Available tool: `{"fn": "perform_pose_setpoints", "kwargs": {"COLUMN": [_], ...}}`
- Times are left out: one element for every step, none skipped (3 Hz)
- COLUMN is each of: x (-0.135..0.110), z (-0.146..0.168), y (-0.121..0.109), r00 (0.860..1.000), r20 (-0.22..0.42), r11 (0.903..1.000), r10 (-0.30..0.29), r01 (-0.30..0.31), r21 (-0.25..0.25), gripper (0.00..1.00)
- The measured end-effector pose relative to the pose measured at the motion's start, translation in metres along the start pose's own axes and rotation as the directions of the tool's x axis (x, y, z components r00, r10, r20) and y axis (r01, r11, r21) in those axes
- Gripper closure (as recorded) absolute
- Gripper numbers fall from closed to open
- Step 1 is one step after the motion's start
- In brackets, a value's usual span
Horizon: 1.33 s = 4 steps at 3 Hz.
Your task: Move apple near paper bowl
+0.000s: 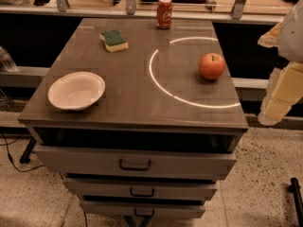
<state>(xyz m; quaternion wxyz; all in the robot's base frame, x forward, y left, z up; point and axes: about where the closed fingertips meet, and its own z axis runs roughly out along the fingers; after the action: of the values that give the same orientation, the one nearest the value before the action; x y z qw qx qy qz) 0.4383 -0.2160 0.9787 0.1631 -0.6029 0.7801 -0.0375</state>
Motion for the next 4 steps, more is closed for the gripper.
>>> {"fn": "perform_pose_setpoints", "kwargs": {"x": [0.000,0.000,0.000,-0.022], "z": [0.000,0.012,0.034,0.087], "y": [0.000,-0.019,-0.055,-0.118], "r00": [1.000,1.000,0.997,0.972], "r20": [0.001,0.014,0.078,0.229], "r11": [1.0000,0.9999,0.9987,0.9946], "r10": [0.000,-0.001,0.023,0.057], "r01": [0.000,0.001,-0.027,-0.075], "r21": [0.001,0.017,0.044,0.071], "gripper": [0.00,0.00,0.00,0.00]}}
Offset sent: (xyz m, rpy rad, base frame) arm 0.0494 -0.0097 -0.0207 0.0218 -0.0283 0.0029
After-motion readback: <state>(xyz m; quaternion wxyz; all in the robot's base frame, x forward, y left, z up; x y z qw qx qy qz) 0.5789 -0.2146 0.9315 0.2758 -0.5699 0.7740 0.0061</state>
